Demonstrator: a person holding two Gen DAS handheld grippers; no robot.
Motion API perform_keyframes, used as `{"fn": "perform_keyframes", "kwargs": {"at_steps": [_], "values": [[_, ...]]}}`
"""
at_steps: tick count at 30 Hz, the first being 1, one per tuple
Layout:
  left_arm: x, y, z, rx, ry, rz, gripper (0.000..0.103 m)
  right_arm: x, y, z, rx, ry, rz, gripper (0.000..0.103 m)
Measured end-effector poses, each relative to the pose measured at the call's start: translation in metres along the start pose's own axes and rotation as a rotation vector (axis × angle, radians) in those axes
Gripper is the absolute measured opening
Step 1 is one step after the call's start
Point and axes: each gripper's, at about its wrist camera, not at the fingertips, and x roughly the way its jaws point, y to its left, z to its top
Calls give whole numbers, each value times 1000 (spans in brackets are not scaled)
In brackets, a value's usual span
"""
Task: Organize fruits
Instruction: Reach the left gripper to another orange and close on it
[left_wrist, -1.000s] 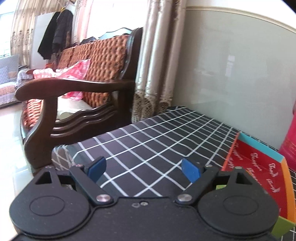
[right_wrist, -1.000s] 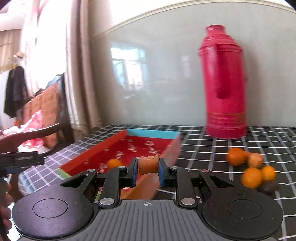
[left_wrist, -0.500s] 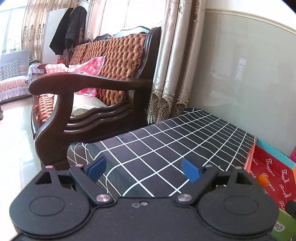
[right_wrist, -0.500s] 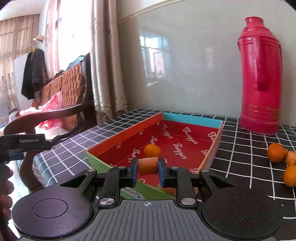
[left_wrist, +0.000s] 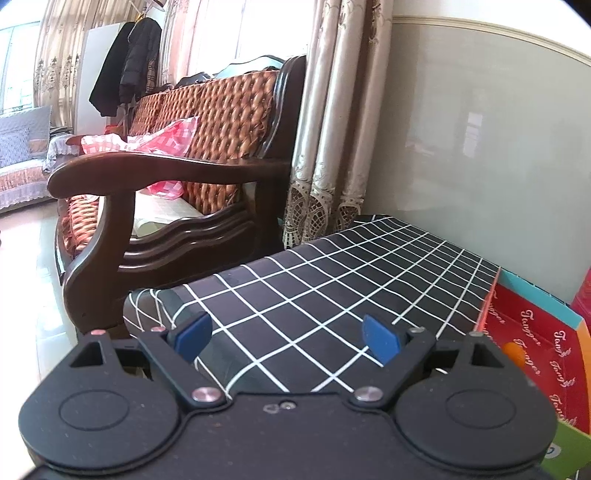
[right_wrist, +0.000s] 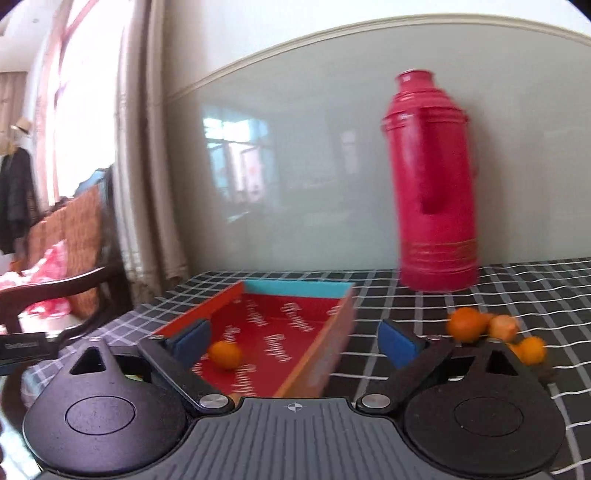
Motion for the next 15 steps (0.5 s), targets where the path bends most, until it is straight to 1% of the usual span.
{"fn": "perform_keyframes", "kwargs": {"at_steps": [6,12,15], "values": [[-9,-21,-1,30,-18,-50,82,-7,-21,2,12,1,-163,103],[-24,-59,-7,88,-47,-159,82,-19,-49,0,11,2,-388,103],[-33,-84,-12,129,-59,-227,82,-28,-66,-1,27,5,-472,103]]}}
